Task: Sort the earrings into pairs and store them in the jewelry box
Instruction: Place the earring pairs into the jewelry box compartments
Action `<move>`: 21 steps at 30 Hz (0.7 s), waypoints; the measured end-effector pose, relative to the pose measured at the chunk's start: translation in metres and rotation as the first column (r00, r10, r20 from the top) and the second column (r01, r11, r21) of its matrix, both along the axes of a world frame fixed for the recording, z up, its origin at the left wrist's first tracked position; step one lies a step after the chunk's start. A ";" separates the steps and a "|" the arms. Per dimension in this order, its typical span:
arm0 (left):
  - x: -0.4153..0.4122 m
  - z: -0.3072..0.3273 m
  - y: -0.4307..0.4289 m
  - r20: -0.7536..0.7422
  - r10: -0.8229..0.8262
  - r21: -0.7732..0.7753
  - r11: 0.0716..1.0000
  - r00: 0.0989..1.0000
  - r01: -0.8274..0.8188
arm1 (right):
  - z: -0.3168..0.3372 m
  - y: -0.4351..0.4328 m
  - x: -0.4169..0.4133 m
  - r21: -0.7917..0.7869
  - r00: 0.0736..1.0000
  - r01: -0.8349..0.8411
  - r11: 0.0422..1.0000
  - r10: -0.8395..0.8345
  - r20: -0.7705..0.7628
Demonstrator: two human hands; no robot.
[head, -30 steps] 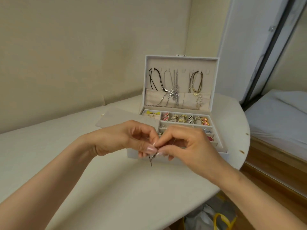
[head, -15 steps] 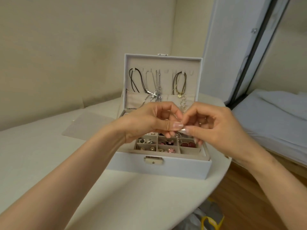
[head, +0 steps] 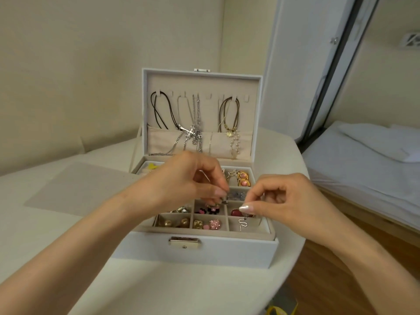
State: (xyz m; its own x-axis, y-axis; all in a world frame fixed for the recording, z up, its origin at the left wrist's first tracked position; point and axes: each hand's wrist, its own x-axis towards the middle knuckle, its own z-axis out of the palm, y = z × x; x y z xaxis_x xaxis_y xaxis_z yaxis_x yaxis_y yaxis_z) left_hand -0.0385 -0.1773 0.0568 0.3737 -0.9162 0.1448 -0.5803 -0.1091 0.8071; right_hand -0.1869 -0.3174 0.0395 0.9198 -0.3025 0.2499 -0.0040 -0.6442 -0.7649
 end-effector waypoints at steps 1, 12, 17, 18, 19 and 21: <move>-0.001 0.000 0.000 0.015 0.009 0.005 1.000 1.000 -0.010 | -0.001 0.000 0.001 0.013 1.000 -0.006 1.000 0.005 0.007; -0.007 0.001 -0.002 0.062 0.030 0.000 1.000 0.998 -0.030 | 0.008 0.009 0.000 -0.419 0.971 0.070 0.905 -0.158 -0.179; -0.013 0.000 -0.002 0.152 -0.002 0.002 1.000 0.988 0.001 | 0.014 0.013 0.000 -0.439 0.955 0.093 0.894 -0.206 -0.216; -0.015 -0.002 -0.003 0.205 0.000 0.010 1.000 0.979 -0.002 | 0.015 0.010 -0.001 -0.414 0.958 0.133 0.901 -0.223 -0.178; -0.017 -0.004 -0.004 0.255 0.000 0.016 1.000 0.967 -0.004 | 0.015 0.006 -0.001 -0.378 0.962 0.175 0.909 -0.239 -0.131; -0.021 -0.009 -0.006 0.336 -0.012 0.027 1.000 0.942 0.003 | 0.015 -0.002 -0.001 -0.295 0.965 0.238 0.925 -0.261 -0.039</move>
State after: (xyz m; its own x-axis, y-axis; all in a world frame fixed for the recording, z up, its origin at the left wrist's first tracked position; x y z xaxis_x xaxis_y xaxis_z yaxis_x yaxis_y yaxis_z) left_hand -0.0593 -0.1837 0.0483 0.3004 -0.9238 0.2373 -0.8182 -0.1218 0.5619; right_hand -0.1882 -0.3197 0.0542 0.8433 -0.4512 0.2920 -0.2438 -0.8054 -0.5404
